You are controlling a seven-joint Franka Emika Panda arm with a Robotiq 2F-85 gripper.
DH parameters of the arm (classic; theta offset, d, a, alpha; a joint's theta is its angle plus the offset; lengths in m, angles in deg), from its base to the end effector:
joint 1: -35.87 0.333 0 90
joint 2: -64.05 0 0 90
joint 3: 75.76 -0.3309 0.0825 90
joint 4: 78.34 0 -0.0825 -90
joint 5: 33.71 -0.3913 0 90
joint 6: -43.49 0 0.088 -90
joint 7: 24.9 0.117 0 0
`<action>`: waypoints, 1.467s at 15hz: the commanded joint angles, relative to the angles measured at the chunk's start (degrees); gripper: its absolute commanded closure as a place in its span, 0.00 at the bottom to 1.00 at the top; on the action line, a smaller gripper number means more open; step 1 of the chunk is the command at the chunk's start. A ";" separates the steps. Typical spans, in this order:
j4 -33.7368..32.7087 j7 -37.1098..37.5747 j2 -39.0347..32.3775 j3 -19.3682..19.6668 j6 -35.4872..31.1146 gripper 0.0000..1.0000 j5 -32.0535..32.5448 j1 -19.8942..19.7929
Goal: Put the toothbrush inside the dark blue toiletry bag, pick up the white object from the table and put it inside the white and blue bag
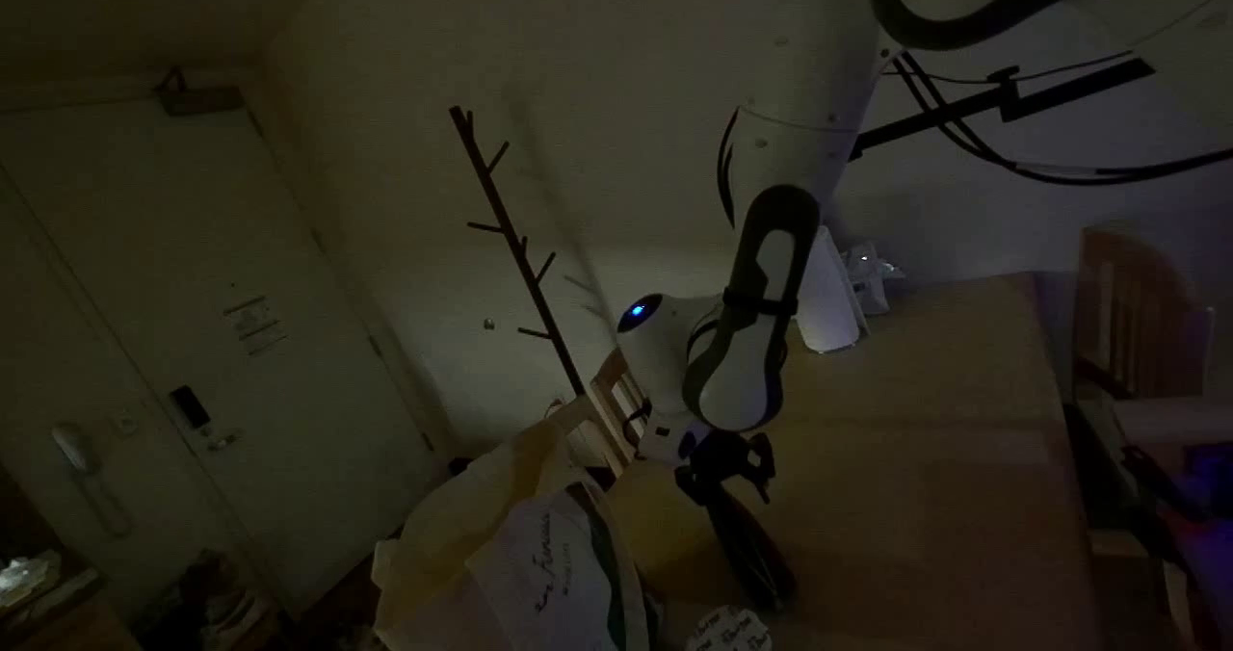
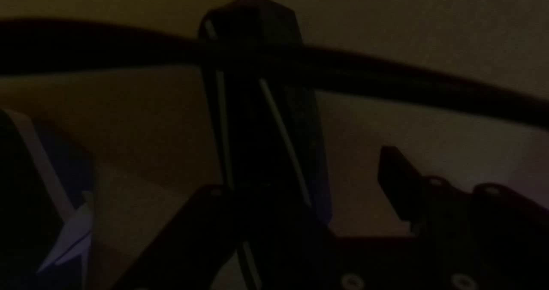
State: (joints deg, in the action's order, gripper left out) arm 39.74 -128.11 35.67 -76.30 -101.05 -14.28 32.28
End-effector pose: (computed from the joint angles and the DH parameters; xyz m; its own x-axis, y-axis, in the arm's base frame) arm 0.5979 -0.0306 0.1844 -0.4422 0.8822 -0.1616 0.8968 0.4316 -0.0974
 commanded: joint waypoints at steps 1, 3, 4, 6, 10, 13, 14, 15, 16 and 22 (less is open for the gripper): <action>0.86 -1.76 0.03 -1.03 -1.69 0.70 -0.47 -1.32; 0.82 -1.44 0.19 -1.00 -0.54 0.83 -0.63 -1.20; 0.91 -1.44 0.29 -1.06 -0.38 0.90 -0.82 -1.27; 1.17 -1.51 0.49 -1.23 0.00 0.97 -1.15 -1.35; 3.55 1.92 1.89 -0.59 2.22 0.97 -2.06 -0.51; 7.27 8.73 5.16 0.66 5.63 0.97 -2.19 0.43; 8.34 10.37 6.03 0.46 6.70 0.97 -2.50 0.33; 9.82 12.82 7.42 0.53 8.95 0.97 -2.64 0.56; 10.95 14.32 8.29 0.26 10.34 0.97 -3.08 0.39; 16.67 18.70 11.53 -0.49 12.05 0.97 -5.36 -0.37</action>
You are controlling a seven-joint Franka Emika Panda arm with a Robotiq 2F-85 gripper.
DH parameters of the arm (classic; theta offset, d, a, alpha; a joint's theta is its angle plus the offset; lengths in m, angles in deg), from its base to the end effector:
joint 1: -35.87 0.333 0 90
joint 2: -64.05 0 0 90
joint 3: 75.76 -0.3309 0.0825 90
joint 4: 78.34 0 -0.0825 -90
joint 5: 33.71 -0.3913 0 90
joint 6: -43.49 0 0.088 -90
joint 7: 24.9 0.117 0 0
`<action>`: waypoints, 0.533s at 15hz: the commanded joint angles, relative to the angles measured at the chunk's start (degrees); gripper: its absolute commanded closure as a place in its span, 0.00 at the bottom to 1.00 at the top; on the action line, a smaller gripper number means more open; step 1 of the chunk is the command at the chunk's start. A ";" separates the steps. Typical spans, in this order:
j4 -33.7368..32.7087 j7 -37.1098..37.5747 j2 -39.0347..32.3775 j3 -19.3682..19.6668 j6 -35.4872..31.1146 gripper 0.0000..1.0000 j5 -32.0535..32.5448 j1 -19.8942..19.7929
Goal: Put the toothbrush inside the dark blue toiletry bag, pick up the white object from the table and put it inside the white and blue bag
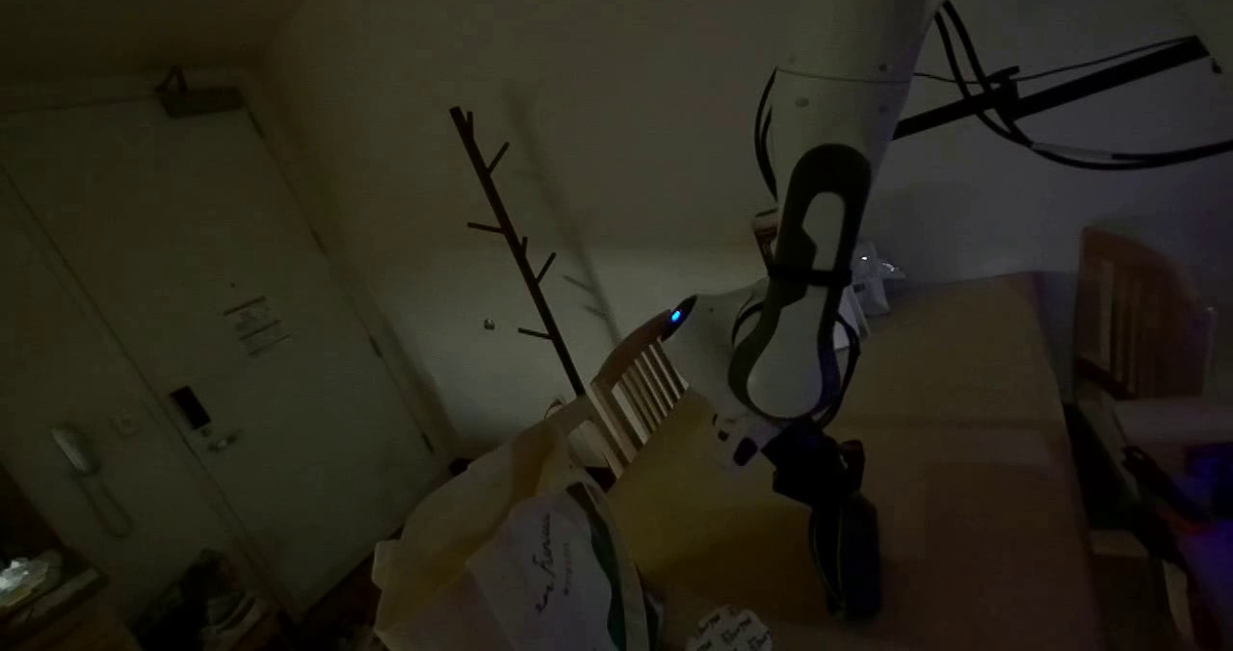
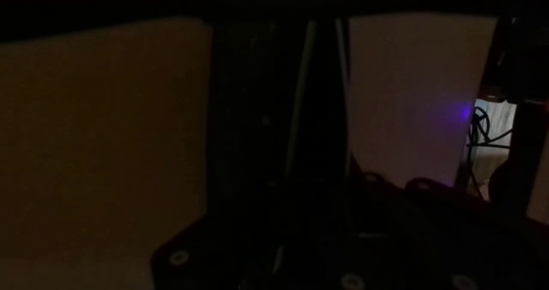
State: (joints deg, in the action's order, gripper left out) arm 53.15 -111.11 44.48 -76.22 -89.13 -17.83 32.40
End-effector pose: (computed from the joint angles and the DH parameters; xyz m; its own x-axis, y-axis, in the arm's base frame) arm 0.4964 -0.0332 0.1763 -0.1260 0.9804 -0.1512 0.9450 0.0722 -0.3190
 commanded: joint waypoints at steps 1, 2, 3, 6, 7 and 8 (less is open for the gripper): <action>3.78 1.50 2.51 -0.52 -1.08 0.97 -1.61 -0.58; 4.12 1.46 2.42 -0.49 -1.68 0.97 -1.46 -0.61; 4.62 1.56 2.40 -0.46 -2.33 0.97 -1.19 -0.58; 5.97 1.85 2.69 -0.45 -3.12 0.97 -1.76 -0.85; 6.18 1.63 2.61 -0.47 -3.49 0.97 -1.93 -1.05; 6.19 1.48 2.47 -0.45 -3.63 0.97 -1.93 -1.14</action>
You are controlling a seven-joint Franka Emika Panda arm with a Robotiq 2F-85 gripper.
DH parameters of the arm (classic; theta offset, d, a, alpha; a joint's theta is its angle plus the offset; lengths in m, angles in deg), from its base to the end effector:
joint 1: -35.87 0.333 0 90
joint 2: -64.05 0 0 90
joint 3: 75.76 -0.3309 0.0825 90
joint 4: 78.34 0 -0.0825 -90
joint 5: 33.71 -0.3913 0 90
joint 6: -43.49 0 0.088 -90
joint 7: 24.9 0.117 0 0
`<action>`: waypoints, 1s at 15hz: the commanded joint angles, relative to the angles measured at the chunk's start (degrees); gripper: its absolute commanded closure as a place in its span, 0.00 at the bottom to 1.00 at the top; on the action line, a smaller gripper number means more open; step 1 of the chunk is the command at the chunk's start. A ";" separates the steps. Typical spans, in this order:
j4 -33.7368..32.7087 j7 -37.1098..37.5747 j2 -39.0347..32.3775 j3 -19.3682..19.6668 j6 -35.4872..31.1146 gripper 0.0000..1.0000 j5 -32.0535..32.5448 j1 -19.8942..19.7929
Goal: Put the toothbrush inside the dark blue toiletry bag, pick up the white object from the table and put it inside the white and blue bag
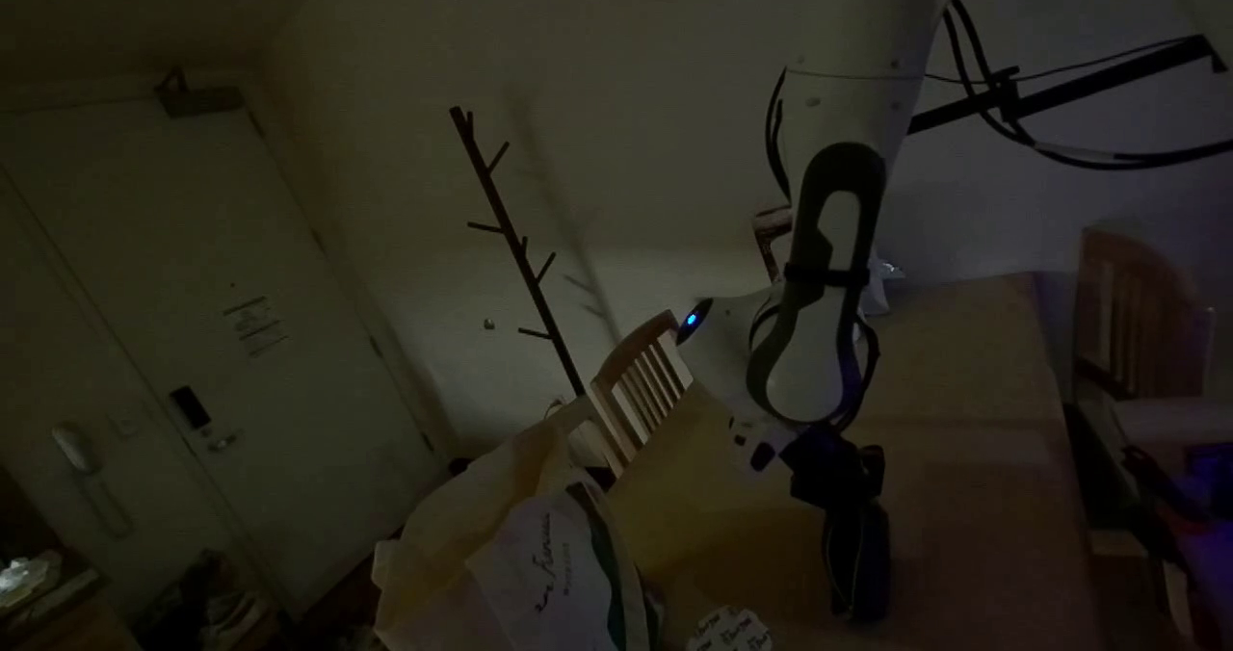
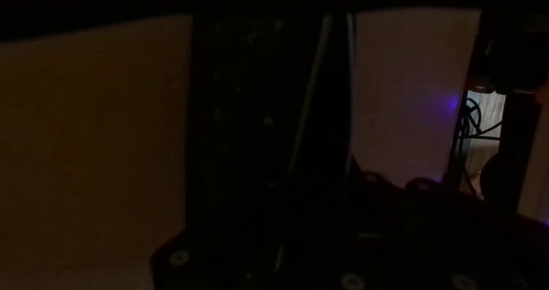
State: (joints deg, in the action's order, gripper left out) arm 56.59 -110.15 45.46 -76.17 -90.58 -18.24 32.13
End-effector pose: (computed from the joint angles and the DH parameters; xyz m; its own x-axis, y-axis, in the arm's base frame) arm 0.4756 -0.0336 0.1676 -0.1044 0.9839 -0.1448 0.9416 0.0509 -0.3329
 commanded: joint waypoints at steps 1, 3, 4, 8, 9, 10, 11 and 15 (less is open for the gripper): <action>2.61 0.06 1.39 -0.59 -2.17 0.70 -1.95 -1.10; 2.46 -0.17 1.57 -0.50 -1.97 0.64 -1.70 -1.12; 2.30 -0.42 1.50 -0.46 -2.40 0.56 -1.48 -1.21; 0.60 -1.07 1.01 -0.57 -3.49 0.32 -1.21 -1.33; 0.54 -0.99 1.31 -0.59 -3.64 0.24 -1.19 -1.28; 0.44 -1.10 1.41 -0.64 -3.69 0.19 -1.20 -1.27; 0.34 -1.19 1.42 -0.74 -3.85 0.13 -1.38 -1.30; 0.11 -1.53 1.21 -1.05 -4.69 0.00 -1.80 -1.43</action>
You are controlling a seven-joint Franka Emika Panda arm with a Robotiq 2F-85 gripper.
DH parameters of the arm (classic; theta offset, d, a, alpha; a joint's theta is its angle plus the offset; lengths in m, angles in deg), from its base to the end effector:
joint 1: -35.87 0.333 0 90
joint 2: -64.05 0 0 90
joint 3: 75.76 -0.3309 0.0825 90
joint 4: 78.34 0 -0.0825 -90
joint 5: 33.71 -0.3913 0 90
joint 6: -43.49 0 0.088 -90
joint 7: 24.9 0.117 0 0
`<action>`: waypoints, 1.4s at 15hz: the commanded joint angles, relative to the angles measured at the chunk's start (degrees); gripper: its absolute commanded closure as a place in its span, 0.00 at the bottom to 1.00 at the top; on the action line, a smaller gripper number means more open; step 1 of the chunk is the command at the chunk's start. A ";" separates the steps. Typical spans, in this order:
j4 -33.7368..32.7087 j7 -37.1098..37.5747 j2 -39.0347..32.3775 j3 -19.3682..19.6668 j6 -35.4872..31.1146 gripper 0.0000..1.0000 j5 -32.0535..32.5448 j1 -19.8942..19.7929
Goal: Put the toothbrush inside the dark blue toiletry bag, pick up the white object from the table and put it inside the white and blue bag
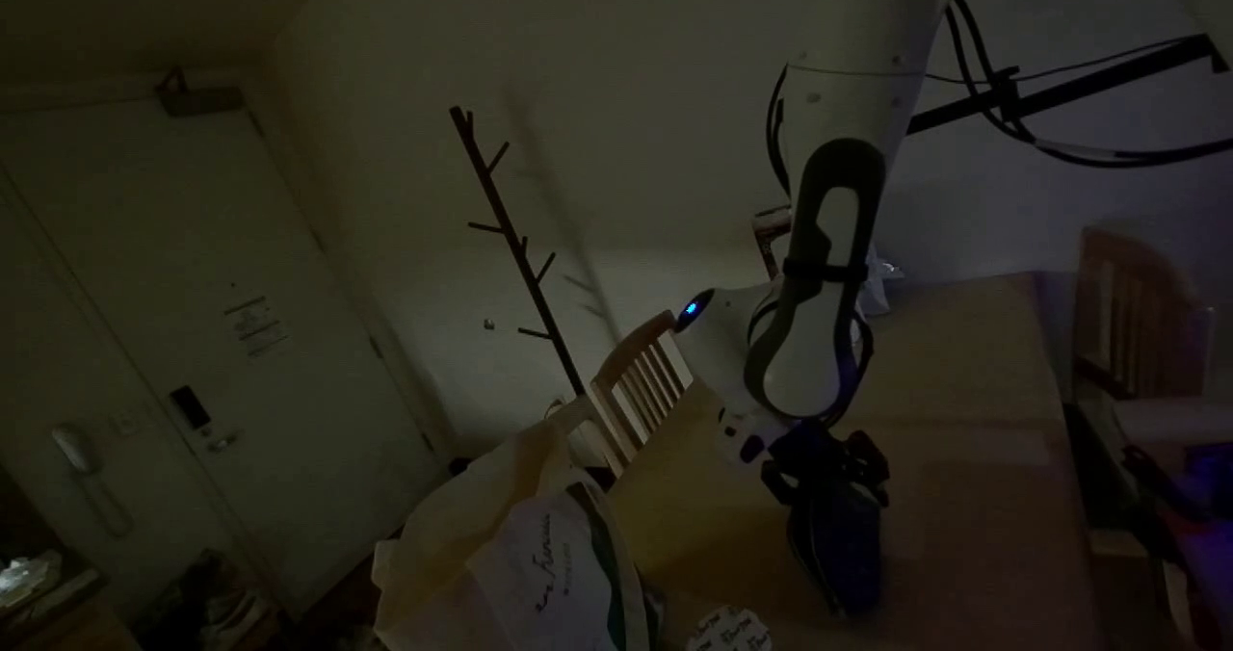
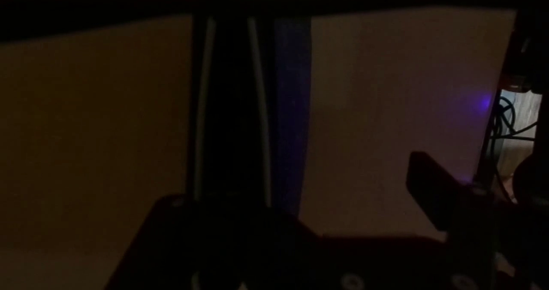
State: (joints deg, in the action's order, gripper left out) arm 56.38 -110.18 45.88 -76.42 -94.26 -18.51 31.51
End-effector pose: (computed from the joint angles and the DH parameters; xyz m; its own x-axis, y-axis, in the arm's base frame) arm 0.4869 -0.0348 0.1753 -0.0910 0.9862 -0.1380 0.9637 0.0523 -0.2618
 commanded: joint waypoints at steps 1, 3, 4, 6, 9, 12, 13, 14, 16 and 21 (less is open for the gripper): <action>0.31 -1.62 0.79 -0.86 -1.19 0.00 -1.55 -0.83; 0.22 -1.66 0.81 -0.96 -1.30 0.00 -1.63 -0.83; 0.34 -1.53 0.90 -1.03 -1.43 0.00 -1.77 -0.82; 0.71 -1.35 0.95 -1.24 -1.39 0.00 -2.45 -0.91; 1.72 -0.17 1.88 -1.66 -0.26 0.00 -4.93 -0.83; 3.45 2.19 3.13 -2.02 0.94 0.00 -8.22 -0.22; 4.60 3.59 3.95 -1.79 -0.47 0.00 -8.02 0.24; 6.00 5.56 4.98 -1.50 -2.01 0.00 -6.94 0.84; 8.02 9.87 6.60 -1.25 -2.72 0.00 -6.23 1.60; 11.45 18.11 11.03 -1.25 -2.04 0.00 -4.20 3.30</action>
State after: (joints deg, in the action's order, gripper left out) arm 64.42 -96.98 52.61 -77.80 -95.76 -24.50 33.77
